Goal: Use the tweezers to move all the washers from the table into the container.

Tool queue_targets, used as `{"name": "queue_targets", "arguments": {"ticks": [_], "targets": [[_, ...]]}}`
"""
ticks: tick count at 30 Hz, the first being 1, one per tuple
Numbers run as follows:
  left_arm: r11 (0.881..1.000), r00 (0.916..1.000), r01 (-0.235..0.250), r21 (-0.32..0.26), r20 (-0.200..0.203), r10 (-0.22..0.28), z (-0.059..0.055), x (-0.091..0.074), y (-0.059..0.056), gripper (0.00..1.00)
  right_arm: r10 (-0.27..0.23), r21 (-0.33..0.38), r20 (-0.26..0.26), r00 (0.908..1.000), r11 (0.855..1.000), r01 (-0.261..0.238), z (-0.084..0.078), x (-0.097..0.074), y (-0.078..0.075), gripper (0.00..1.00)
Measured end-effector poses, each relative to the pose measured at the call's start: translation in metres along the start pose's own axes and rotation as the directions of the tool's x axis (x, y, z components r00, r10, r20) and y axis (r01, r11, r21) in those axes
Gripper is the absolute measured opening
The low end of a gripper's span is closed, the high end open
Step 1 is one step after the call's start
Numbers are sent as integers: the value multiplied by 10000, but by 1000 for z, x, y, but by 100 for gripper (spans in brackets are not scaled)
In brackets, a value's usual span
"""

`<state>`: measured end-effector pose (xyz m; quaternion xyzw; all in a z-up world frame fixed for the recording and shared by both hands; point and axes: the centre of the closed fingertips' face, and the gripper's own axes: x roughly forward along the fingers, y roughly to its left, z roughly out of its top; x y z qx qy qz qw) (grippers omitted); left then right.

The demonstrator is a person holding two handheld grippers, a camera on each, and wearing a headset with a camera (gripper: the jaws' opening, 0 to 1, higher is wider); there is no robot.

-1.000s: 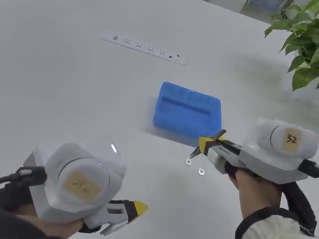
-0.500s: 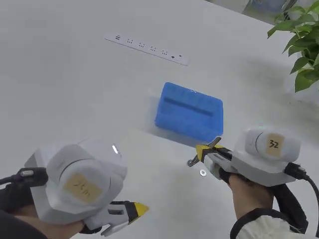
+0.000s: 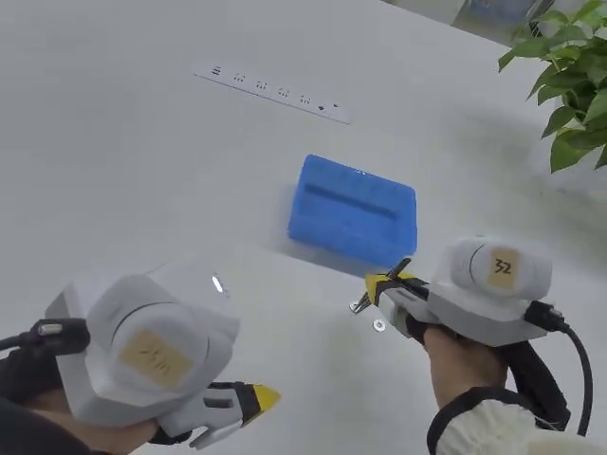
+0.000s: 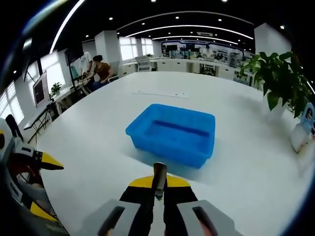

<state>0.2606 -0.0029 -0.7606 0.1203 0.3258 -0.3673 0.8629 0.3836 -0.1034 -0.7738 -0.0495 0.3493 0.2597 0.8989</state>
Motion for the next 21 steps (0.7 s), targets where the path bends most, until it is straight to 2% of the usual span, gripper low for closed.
{"name": "queue_targets", "arguments": {"ticks": [5, 10, 12, 14, 21], "targets": [[10000, 9999, -92, -28, 63, 92, 1, -2, 3, 61, 51, 67, 67, 10000, 10000, -52, 1, -5, 3, 2], [9999, 9999, -128, -17, 107, 129, 3, -3, 3, 61, 115, 85, 230, 9997, 9999, -117, 10, -11, 3, 2], [10000, 9999, -96, -19, 124, 96, 4, -3, 1, 61, 141, 144, 399, 9991, 9998, -147, 18, -15, 3, 2], [10000, 9999, -70, 23, 115, 70, 4, -3, 0, 61, 156, 270, 794, 9967, 9995, -178, 30, -21, 4, 2], [9999, 9999, -69, 117, 97, 67, 6, -3, 0, 61, 221, 145, 1575, 9873, 9996, -247, 66, -32, 7, 2]]}}
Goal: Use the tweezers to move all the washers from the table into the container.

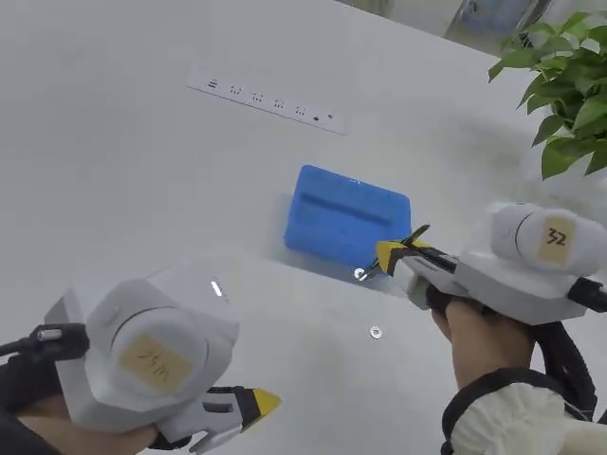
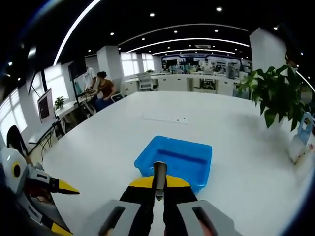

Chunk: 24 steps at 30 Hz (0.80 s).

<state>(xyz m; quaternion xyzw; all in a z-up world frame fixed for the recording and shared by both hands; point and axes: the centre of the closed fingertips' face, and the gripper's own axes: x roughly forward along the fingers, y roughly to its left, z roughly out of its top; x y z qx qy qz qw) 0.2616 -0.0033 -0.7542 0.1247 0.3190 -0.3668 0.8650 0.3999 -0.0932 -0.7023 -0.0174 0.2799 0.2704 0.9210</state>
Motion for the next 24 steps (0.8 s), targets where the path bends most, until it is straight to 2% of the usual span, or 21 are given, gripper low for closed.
{"name": "queue_targets", "arguments": {"ticks": [9, 14, 17, 24], "targets": [[9999, 10000, -50, 95, 59, 50, 4, -4, 0, 61, 79, -175, 471, 9989, 9998, -71, 33, 15, -3, 2], [9999, 10000, -42, 167, 6, 42, 4, -8, -1, 61, 168, -336, 526, 9985, 9993, -150, 42, 30, -1, 2], [9998, 10000, -12, 174, -51, 13, 4, -9, -3, 61, 233, -452, 428, 9988, 9988, -214, 41, 46, -2, 2], [9997, 9998, -115, 206, -156, 118, 7, -10, -6, 60, 509, -565, -301, 9983, 9970, -525, 19, 83, -1, 2]]}}
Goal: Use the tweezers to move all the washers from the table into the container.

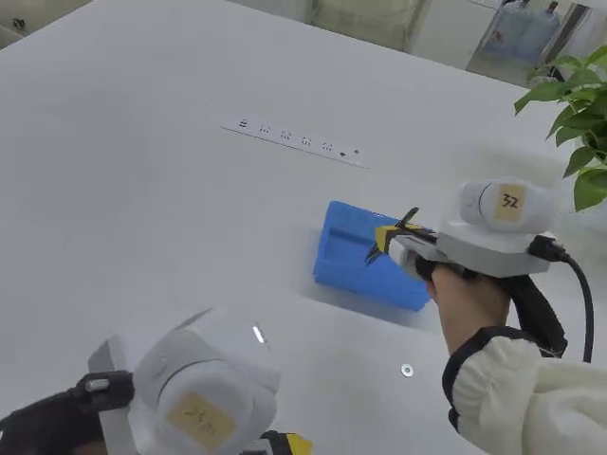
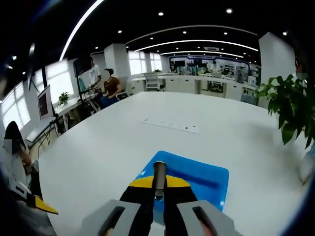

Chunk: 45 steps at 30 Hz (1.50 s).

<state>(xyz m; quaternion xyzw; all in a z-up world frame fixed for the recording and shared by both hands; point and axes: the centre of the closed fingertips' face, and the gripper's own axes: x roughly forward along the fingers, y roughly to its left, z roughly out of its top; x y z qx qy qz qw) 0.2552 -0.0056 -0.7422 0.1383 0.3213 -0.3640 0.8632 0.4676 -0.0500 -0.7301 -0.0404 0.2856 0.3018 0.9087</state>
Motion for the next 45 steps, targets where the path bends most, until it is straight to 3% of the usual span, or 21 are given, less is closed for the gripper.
{"name": "queue_targets", "arguments": {"ticks": [4, 11, 19, 27, 31, 34, 40, 45], "targets": [[9999, 9998, -11, 151, -217, 15, -4, 2, -3, 60, 58, -130, -314, 9995, 9999, -62, -9, 6, 0, 2], [9999, 9996, 28, 169, -290, -23, -6, 4, -3, 61, -57, 83, -204, 9998, 9999, 59, -10, -2, -7, 2], [9995, 9997, 10, 326, -245, -2, -4, 3, -3, 61, -394, 741, 741, 9965, 9967, 339, 6, -37, -18, 2], [9986, 9998, 32, 523, -191, -22, -3, 1, -8, 60, -718, 1291, 1126, 9910, 9900, 571, -2, -81, -23, 2], [9986, 9999, 30, 520, -131, -23, -1, -1, -10, 60, -880, 1605, 1101, 9900, 9846, 696, -14, -96, -24, 2], [9986, 10000, 44, 529, -90, -39, 1, -2, -12, 60, -959, 1914, 814, 9921, 9783, 789, -33, -101, -27, 2], [9978, 9998, 138, 649, -130, -130, 0, -4, -16, 60, -1086, 2155, 179, 9939, 9711, 1023, -67, -103, -26, 2], [9975, 9997, 159, 694, -218, -144, -3, -3, -18, 60, -1193, 2162, -138, 9928, 9690, 1194, -83, -98, -29, 2]]}}
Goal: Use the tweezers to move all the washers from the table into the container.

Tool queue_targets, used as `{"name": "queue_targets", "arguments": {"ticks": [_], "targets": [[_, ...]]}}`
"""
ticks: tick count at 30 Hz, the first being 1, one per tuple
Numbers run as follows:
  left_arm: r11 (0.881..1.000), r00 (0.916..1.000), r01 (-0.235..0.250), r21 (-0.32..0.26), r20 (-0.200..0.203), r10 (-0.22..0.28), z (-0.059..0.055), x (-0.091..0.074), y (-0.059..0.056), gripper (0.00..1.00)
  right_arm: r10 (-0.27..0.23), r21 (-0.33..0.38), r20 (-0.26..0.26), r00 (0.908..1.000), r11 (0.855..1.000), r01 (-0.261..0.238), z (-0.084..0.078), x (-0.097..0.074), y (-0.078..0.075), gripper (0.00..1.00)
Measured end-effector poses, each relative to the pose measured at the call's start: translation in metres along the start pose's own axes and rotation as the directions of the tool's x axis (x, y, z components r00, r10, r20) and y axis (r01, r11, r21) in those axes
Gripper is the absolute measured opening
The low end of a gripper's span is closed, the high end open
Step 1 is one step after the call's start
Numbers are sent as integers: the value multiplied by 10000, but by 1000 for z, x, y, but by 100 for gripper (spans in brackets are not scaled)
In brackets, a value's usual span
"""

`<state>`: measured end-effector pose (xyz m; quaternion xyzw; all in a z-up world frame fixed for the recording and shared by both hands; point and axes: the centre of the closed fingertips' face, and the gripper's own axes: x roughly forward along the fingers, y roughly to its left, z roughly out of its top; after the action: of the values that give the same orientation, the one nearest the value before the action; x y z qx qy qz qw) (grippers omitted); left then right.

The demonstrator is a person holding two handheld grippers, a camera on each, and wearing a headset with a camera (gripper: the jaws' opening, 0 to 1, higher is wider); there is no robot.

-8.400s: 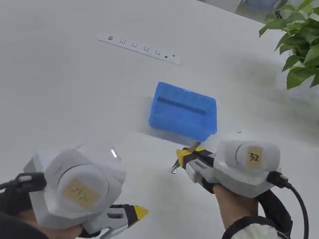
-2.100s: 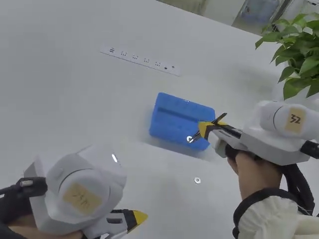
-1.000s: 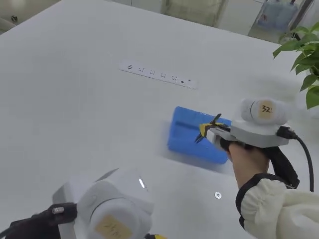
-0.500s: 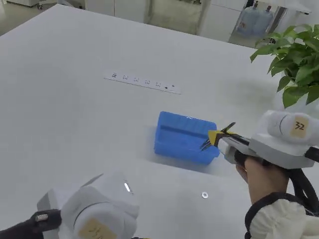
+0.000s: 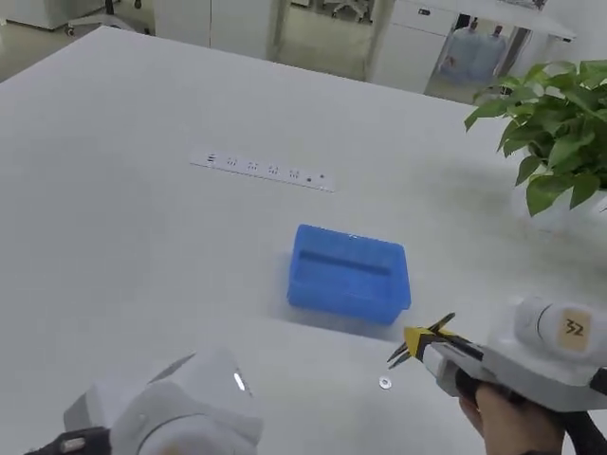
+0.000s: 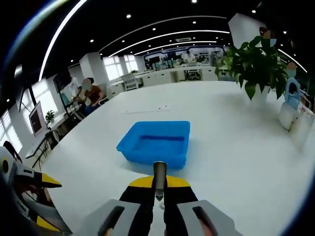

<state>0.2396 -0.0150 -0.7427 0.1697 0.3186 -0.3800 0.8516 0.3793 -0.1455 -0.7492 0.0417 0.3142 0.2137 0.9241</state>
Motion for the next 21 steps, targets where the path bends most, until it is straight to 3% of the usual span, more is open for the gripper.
{"name": "queue_targets", "arguments": {"ticks": [6, 14, 15, 21], "targets": [[10000, 10000, 54, -20, -27, -54, -1, 2, -3, 60, -62, -237, -466, 9989, 9997, 51, -13, 13, -3, 2], [9999, 10000, 38, -125, -75, -39, -3, 3, -3, 60, -168, -848, -798, 9967, 9963, 100, -22, 17, -2, 2], [9999, 10000, 28, -115, -88, -29, -4, 3, -3, 60, -166, -926, -614, 9980, 9956, 109, -20, 16, -1, 2], [9999, 10000, 58, -118, -66, -59, -4, 3, -4, 60, -212, -640, -662, 9976, 9978, 170, -23, 12, -2, 2]]}}
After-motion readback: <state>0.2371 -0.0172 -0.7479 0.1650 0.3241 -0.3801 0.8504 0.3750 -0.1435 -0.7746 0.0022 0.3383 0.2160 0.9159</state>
